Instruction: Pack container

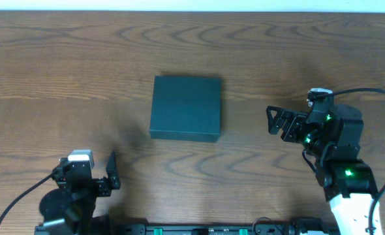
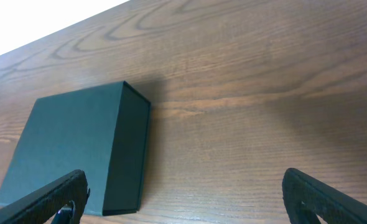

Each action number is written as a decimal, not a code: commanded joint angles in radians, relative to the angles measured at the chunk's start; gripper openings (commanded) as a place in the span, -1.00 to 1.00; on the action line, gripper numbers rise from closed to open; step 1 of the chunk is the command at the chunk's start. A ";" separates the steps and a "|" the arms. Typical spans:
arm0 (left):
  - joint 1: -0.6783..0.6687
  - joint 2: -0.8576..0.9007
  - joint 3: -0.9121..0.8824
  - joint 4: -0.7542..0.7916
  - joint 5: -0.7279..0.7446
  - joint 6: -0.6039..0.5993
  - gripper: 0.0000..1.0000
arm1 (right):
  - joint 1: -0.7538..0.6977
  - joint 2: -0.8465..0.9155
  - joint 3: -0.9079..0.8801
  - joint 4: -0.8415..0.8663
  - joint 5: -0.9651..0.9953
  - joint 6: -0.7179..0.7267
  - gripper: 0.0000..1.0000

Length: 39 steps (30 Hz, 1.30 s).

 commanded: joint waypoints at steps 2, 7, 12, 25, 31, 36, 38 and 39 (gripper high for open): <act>-0.052 -0.048 -0.143 0.112 -0.150 -0.186 0.90 | -0.007 0.000 0.005 0.002 0.003 -0.004 0.99; -0.087 -0.050 -0.251 0.214 -0.226 -0.215 0.91 | -0.007 0.000 0.005 0.002 0.003 -0.004 0.98; -0.087 -0.050 -0.286 0.236 -0.262 -0.255 0.90 | -0.007 0.000 0.005 0.002 0.003 -0.004 0.98; -0.087 -0.049 -0.286 0.236 -0.261 -0.256 0.90 | -0.007 0.000 0.005 0.002 0.003 -0.004 0.98; -0.087 -0.049 -0.286 0.236 -0.261 -0.256 0.90 | -0.007 0.000 0.005 0.002 0.003 -0.004 0.98; -0.087 -0.049 -0.286 0.236 -0.261 -0.256 0.90 | -0.007 0.000 0.005 0.002 0.003 -0.004 0.99; -0.087 -0.049 -0.286 0.236 -0.261 -0.256 0.90 | -0.003 -0.007 0.004 -0.004 0.003 -0.004 0.99; -0.087 -0.049 -0.286 0.236 -0.261 -0.256 0.91 | 0.000 -0.036 0.005 -0.018 0.003 -0.005 0.99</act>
